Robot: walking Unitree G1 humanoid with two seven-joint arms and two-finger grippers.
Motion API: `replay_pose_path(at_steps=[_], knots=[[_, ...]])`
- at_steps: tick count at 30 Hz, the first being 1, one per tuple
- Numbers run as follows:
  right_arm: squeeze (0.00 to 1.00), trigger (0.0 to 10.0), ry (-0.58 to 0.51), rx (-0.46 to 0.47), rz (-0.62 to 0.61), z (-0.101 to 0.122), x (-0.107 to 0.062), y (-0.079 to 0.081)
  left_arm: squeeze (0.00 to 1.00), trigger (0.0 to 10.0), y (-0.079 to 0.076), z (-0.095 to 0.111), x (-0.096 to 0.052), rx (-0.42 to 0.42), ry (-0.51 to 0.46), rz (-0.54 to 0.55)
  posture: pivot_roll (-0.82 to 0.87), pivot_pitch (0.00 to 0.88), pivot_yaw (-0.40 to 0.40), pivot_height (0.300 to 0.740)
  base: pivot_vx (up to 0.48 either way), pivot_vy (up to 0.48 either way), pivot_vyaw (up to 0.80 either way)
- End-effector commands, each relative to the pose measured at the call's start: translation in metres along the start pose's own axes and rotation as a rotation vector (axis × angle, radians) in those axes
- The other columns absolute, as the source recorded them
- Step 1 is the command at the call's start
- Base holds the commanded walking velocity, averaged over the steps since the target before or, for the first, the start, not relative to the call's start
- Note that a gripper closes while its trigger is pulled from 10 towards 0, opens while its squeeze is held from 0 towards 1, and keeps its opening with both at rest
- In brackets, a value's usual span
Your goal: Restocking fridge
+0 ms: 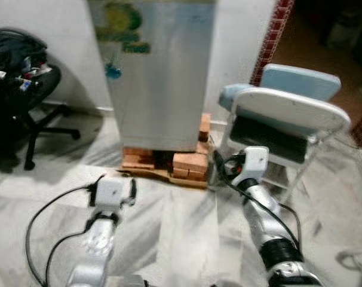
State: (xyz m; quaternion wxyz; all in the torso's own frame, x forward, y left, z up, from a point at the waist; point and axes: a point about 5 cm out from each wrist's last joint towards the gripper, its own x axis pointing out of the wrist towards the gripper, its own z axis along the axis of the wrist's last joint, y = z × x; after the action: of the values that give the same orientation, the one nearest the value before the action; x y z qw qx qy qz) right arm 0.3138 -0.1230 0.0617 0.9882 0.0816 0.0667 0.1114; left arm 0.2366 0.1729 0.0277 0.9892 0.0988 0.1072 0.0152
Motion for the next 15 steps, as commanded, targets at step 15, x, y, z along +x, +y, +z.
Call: replay_pose_path(at_steps=[15], knots=[[0.0, 10.0, 0.019, -0.026, -0.07, -0.0064, -0.006, -0.0207, 0.0, 10.0, -0.0019, 0.0048, 0.0022, -0.003, -0.036, -0.028, -0.02, 0.011, 0.018, 0.74, 0.0, 0.48, -0.35]])
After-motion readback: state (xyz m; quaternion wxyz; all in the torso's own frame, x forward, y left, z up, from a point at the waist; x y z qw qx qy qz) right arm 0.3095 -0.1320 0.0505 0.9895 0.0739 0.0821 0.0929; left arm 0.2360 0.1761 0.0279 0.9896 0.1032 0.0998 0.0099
